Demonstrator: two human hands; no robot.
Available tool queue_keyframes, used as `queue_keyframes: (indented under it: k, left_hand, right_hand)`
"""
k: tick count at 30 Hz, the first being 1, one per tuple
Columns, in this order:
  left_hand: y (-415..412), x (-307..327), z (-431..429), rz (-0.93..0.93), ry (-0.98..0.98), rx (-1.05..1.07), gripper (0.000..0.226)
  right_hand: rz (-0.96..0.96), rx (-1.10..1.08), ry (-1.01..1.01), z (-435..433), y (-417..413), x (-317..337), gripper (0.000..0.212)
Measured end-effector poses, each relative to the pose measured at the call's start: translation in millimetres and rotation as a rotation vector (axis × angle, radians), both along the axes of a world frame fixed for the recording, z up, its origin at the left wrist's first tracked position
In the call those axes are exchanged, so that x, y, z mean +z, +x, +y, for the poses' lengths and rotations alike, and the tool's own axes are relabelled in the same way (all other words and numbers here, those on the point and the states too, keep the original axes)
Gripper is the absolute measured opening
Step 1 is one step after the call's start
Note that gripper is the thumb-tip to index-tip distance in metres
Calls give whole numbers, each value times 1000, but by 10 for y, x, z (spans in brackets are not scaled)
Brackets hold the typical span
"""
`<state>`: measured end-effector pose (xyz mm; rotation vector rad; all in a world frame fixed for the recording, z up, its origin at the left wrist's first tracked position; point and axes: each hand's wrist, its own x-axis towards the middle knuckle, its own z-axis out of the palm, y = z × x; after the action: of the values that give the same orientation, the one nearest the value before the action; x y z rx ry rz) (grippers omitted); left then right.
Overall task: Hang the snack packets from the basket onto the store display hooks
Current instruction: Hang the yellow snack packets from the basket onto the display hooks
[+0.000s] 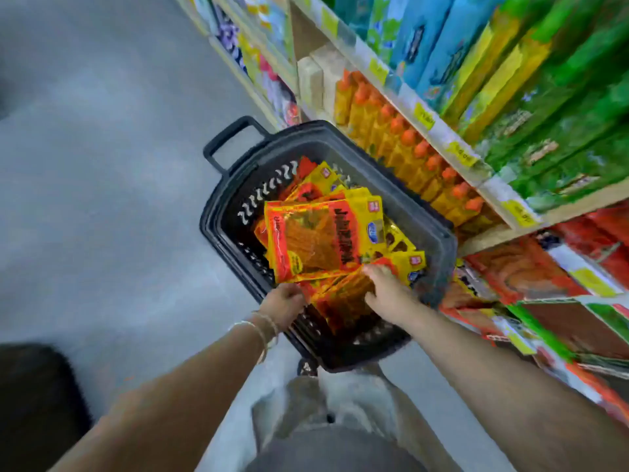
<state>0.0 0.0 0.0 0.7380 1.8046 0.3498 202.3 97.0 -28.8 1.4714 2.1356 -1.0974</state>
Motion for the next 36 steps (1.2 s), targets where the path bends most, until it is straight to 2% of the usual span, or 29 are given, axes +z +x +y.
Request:
queue_keyframes:
  k: [3,6,8,10,11,13,16,18,19,22,25,28,31,33,36]
  left_hand:
    - [-63,-104,139,34,-12,29,22]
    - [-113,-154,260,63,-25,42,20]
    - [-145,-179,317,53,-4,55,20]
    - [-178,-211,360,46,13,28,23]
    - [-194,-232,385,34,13,-13,26]
    - [-202,-248,434,-28,-18,-140,41]
    - [-183,-236,533,-55,-96,-501,74]
    - [-168,-209,592,3,-70,-718,73]
    - [-176,-198,621,3,-50,-759,67]
    - [-263,-127,709,44,7,-698,52]
    - [-454,-18,788,148,111,-555,33]
    - [-757,63,855,67,137,-408,31]
    - [-1130,77,891,-3,155,-266,28]
    - [-1343,72,888,-76,118,-156,14]
    - [-1594,68,900,-115,4,-33,20]
  right_hand:
    - [-124,160,61,295,-123,-73,60]
    - [-285,301,0,445,-228,-138,58]
    - [-368,358,-4,470,-243,-160,50]
    - [-393,373,32,479,-236,-136,33]
    - [-379,363,34,464,-234,-107,25]
    - [-303,357,27,408,-235,-28,23]
    - [-179,371,67,335,-342,223,26]
    - [-99,345,129,320,-473,426,26]
    - [-62,316,156,320,-548,522,26]
    - [47,206,253,365,-781,748,24]
    - [196,6,345,379,-985,821,18]
    - [401,-351,433,347,-1115,716,29]
    - [453,-790,474,226,-1119,454,26]
    - [368,-1071,280,118,-1051,177,24]
    - [284,-1329,-118,-47,-1011,-199,32]
